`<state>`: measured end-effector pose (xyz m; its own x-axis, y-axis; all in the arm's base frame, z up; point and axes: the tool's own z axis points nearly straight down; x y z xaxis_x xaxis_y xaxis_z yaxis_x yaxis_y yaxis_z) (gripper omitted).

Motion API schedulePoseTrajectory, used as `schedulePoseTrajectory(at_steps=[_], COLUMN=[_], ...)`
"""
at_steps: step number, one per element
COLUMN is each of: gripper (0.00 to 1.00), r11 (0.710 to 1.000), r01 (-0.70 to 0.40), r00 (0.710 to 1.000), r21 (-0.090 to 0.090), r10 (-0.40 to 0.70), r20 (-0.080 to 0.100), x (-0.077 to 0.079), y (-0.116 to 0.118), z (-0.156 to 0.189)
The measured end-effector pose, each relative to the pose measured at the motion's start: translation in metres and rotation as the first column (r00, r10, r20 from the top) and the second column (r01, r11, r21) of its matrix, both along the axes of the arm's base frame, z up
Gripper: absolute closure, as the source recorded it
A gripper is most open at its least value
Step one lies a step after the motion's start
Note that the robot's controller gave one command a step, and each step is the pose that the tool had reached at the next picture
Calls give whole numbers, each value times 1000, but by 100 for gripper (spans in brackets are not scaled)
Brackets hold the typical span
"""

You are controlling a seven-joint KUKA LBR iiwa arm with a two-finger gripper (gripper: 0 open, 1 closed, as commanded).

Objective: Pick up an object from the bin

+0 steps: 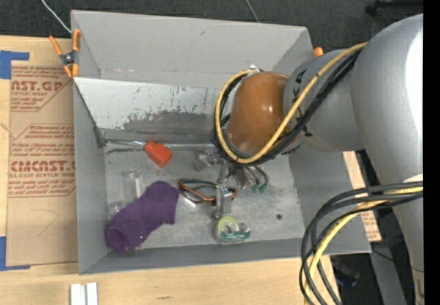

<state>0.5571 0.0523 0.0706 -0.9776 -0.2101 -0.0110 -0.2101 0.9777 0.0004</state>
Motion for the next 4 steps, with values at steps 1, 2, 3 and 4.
schedulePoseTrajectory(at_steps=[1, 2, 3, 4], gripper=[100, 100, 100, 100], r11=[967, 967, 967, 967], r01=[255, 255, 255, 255], r00=[967, 967, 967, 967], r21=[1, 1, -1, -2], r10=[-255, -255, -255, -255], r20=[-16, -16, -20, -24], x=[6, 6, 5, 3], y=[-2, -2, -2, -2], z=[-2, -2, 2, 22])
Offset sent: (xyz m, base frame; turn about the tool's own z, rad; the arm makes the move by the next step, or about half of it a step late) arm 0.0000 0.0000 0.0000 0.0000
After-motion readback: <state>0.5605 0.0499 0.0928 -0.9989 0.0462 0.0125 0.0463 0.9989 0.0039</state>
